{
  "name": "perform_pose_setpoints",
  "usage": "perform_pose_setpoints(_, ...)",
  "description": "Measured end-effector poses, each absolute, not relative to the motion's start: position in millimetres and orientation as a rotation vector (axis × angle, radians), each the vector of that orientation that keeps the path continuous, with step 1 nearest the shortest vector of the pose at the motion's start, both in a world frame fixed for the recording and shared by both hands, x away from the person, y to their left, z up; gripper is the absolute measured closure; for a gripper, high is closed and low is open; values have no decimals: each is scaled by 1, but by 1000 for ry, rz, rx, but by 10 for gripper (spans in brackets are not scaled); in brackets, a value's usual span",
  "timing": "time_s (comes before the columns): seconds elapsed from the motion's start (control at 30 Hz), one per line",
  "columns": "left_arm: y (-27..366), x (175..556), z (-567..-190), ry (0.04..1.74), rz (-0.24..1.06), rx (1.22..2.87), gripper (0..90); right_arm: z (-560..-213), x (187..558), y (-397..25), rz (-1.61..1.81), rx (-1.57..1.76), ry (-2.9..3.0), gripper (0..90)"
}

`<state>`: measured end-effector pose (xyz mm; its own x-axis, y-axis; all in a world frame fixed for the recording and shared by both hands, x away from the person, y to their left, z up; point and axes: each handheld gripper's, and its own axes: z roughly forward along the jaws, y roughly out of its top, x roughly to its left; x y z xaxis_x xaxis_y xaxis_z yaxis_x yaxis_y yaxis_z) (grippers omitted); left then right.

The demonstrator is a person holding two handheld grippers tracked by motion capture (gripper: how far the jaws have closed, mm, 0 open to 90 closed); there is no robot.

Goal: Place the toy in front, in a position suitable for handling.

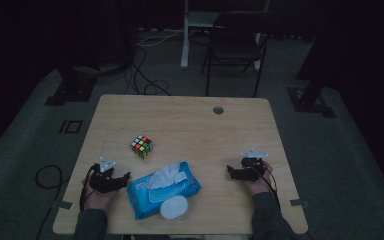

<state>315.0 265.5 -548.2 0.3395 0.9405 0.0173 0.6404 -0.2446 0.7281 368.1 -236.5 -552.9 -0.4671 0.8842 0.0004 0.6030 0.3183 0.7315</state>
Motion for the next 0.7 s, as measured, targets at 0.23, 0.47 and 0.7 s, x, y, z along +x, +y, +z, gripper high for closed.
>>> perform_pose_setpoints(0.23,268,312,-544,1388,577,1975,395,-553,368,-237,954,1316,2190,132)
perform_pose_setpoints(0.47,269,305,-530,1364,541,1924,416,-553,368,-237,954,1316,2190,131)
perform_pose_setpoints(0.7,266,295,-517,1318,500,1926,467,-553,368,-237,954,1315,2191,131)
